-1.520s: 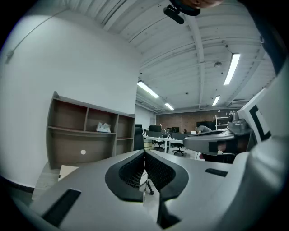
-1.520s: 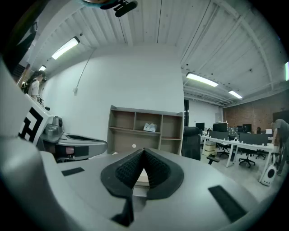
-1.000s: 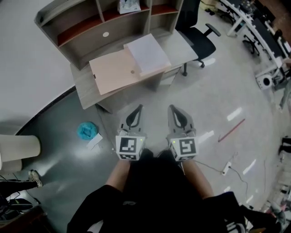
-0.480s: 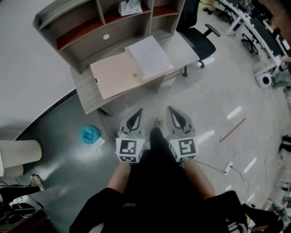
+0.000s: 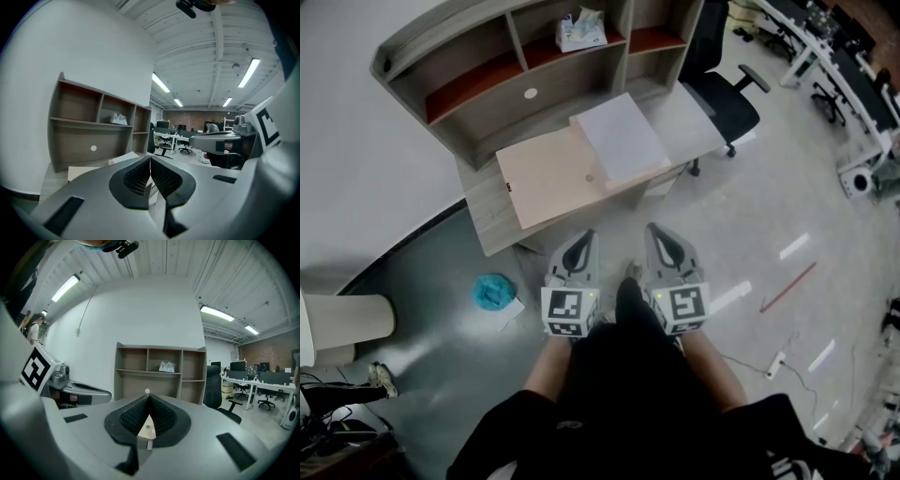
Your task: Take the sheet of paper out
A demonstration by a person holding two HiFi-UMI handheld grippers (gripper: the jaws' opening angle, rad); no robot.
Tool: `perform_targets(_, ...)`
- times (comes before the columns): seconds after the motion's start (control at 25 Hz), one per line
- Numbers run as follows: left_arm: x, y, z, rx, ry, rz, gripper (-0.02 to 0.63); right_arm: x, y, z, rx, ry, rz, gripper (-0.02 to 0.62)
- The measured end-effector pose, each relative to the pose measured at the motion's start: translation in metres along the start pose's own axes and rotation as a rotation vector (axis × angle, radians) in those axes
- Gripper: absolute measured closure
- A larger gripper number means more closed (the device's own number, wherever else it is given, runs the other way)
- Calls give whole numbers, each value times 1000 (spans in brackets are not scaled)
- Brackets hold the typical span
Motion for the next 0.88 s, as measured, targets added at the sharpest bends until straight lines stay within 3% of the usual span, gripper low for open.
perform_targets(0.88, 30, 177, -19, -10, 28, -168, 561, 60, 102, 145, -57, 127, -118, 578)
Point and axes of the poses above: the fingertips, and each gripper's own axes: y forward along the fingers, z to its right, x out of its underside, the point moved 2 cm from there along -y, backward along the fingers, and after that the axes turned 12 degrees about z, right-handed, at the moved point
